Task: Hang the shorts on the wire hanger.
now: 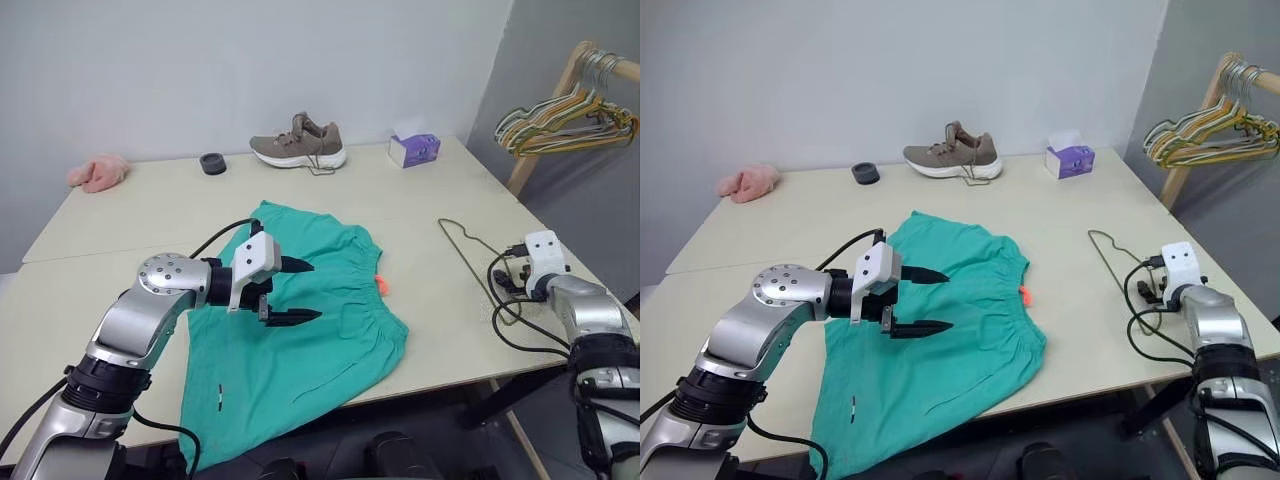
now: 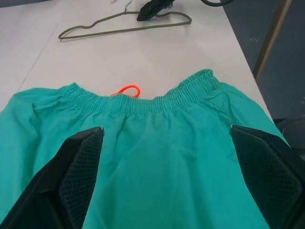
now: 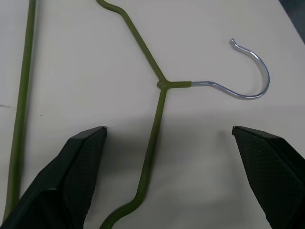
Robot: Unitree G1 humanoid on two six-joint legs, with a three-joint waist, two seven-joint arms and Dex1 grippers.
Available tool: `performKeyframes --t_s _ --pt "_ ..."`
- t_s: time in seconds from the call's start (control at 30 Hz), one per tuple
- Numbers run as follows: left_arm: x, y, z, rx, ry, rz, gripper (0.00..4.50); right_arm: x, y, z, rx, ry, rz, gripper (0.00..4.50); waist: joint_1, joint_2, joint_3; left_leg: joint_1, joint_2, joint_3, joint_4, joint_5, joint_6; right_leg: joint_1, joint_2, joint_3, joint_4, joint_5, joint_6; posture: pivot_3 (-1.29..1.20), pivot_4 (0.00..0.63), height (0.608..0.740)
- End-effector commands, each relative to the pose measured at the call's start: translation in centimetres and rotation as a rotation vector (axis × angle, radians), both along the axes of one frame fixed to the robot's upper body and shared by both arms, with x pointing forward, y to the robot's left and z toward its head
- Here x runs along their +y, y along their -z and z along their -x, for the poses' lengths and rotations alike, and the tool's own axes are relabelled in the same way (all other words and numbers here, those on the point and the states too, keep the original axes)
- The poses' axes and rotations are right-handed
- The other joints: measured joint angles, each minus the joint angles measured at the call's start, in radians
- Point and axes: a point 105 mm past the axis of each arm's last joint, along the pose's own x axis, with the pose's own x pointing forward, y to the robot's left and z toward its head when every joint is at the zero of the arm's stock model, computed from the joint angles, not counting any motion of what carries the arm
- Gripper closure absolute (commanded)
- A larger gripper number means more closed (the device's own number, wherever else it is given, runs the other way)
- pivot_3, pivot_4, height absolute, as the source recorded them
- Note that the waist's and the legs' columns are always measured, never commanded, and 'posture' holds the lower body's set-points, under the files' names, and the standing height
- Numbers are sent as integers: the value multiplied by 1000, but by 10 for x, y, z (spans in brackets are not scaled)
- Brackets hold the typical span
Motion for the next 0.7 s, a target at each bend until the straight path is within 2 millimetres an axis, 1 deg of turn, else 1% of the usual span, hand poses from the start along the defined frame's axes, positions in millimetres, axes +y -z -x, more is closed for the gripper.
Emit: performKeyframes --t_s 0.03,0.1,0.2,0.27,0.33,0.4,0.5,0.57,0.6,0.7 --pt "1 -9 -2 -46 4 1 0 0 38 19 173 43 -82 834 1 -3 -4 0 0 0 0 0 0 0 0 0 -1 0 0 -205 17 740" --pt "1 -9 -2 -48 2 2 0 0 48 26 227 54 -105 1534 5 -6 -7 1 0 0 0 0 0 3 0 -1 -2 0 0 -204 18 740" --pt "1 -9 -2 -49 0 4 0 1 56 31 268 56 -111 2574 12 -9 -9 11 0 -2 -1 -1 1 15 0 -3 -7 0 0 -203 19 740" --pt "2 -9 -2 -47 -1 4 0 1 58 32 276 70 -121 3199 14 -11 -10 16 0 -2 -2 -3 1 20 0 -3 -9 -1 0 -204 19 740" --pt "3 -8 -2 -42 -3 3 0 -1 58 32 267 98 -121 3885 14 -14 -13 16 0 -3 -2 -3 1 20 0 -3 -9 -1 0 -204 19 740" --pt "6 -6 -3 -24 -17 6 0 -2 51 26 225 103 -106 4486 16 -15 -14 16 0 -3 -1 -4 0 20 -1 -3 -9 -1 0 -205 21 740" --pt "13 -5 -7 -15 -53 9 0 3 39 15 163 69 -79 4486 18 -15 -14 16 0 -2 -1 -4 0 21 -4 -3 -10 -1 0 -206 22 740" --pt "23 -5 -20 -23 -131 21 0 9 17 1 65 4 -19 4486 17 -14 -13 16 0 -2 -1 -4 0 21 -4 -2 -10 -1 0 -206 23 740" --pt "29 -5 -28 -33 -182 26 0 14 2 -7 4 -44 25 4486 16 -12 -12 16 0 -2 -1 -4 0 20 -4 -2 -10 -1 0 -206 23 740" --pt "43 -7 -42 -49 -266 34 0 30 -35 -22 -135 -168 119 4486 8 -3 -6 14 0 0 -1 -4 0 17 -4 0 -8 -1 0 -207 24 740"
